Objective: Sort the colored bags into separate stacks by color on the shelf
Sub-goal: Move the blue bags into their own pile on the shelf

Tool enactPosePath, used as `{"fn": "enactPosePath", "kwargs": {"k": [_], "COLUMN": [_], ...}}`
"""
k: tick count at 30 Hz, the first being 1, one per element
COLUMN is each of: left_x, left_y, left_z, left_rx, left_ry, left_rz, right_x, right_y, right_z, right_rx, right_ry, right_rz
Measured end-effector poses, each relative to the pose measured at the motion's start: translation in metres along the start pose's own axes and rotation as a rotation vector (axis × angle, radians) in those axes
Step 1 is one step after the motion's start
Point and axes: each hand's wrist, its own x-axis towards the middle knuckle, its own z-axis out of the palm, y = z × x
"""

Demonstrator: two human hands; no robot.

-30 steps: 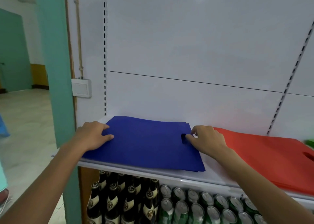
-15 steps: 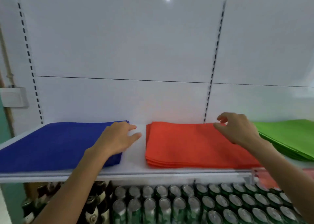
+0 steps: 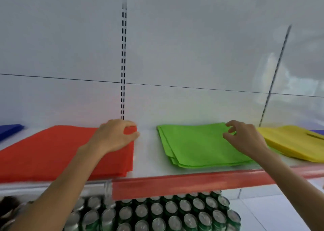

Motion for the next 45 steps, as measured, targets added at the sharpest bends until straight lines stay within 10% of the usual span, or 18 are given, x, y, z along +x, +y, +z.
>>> {"fn": "enactPosePath", "kwargs": {"k": [45], "left_x": [0.209], "left_y": [0.750], "left_z": [0.383], "left_rx": [-0.076], "left_ry": [-0.130], "left_rz": [0.111], "right_x": [0.269], "right_y": [0.765], "right_z": [-0.141], "right_rx": [0.048], "right_ry": [-0.032], "right_rz": [0.026]}}
